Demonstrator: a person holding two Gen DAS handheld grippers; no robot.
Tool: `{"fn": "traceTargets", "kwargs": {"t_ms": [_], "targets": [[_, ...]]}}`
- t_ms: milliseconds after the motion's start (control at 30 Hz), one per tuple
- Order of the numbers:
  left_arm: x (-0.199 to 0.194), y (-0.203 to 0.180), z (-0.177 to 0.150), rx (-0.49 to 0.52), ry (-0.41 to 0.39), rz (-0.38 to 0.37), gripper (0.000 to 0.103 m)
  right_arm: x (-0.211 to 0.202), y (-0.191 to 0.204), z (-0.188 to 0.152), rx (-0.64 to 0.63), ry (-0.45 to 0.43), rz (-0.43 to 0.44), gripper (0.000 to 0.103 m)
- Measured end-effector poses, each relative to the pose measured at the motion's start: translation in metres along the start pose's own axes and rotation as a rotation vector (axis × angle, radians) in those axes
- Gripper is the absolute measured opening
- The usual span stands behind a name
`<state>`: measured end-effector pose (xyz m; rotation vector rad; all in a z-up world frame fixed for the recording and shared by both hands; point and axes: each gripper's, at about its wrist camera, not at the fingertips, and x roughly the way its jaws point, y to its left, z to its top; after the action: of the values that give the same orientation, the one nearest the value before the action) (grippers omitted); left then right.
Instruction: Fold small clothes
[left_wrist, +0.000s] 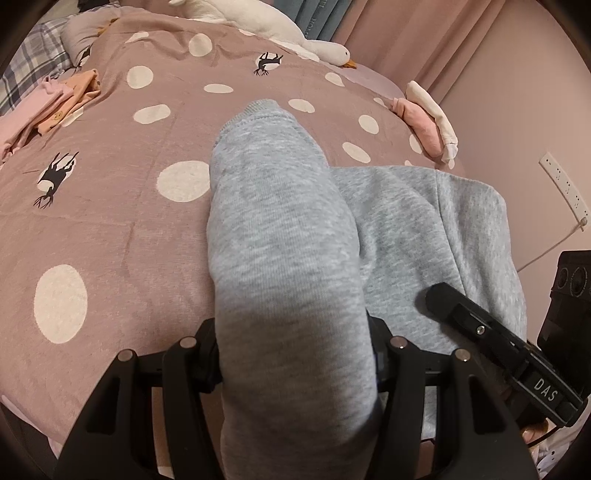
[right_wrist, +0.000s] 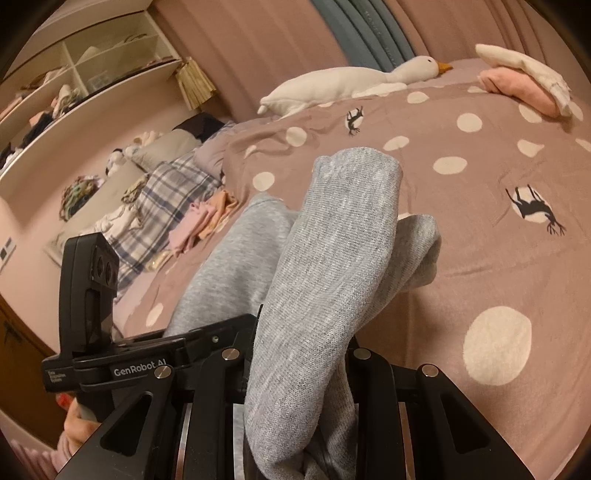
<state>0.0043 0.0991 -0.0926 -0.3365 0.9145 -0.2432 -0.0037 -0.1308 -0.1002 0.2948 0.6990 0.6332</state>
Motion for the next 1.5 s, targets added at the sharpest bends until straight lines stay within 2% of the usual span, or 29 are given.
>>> {"fn": "traceTargets", "kwargs": {"t_ms": [800, 1500], "targets": [[-0.016, 0.011, -0.004, -0.035, -0.028, -0.013, 0.057, 0.001, 0.025, 0.002, -0.065, 0.0, -0.004, 0.027], [-0.017, 0.009, -0.004, -0.03, -0.031, -0.013, 0.057, 0.002, 0.028, 0.007, -0.067, -0.004, -0.006, 0.027]]}}
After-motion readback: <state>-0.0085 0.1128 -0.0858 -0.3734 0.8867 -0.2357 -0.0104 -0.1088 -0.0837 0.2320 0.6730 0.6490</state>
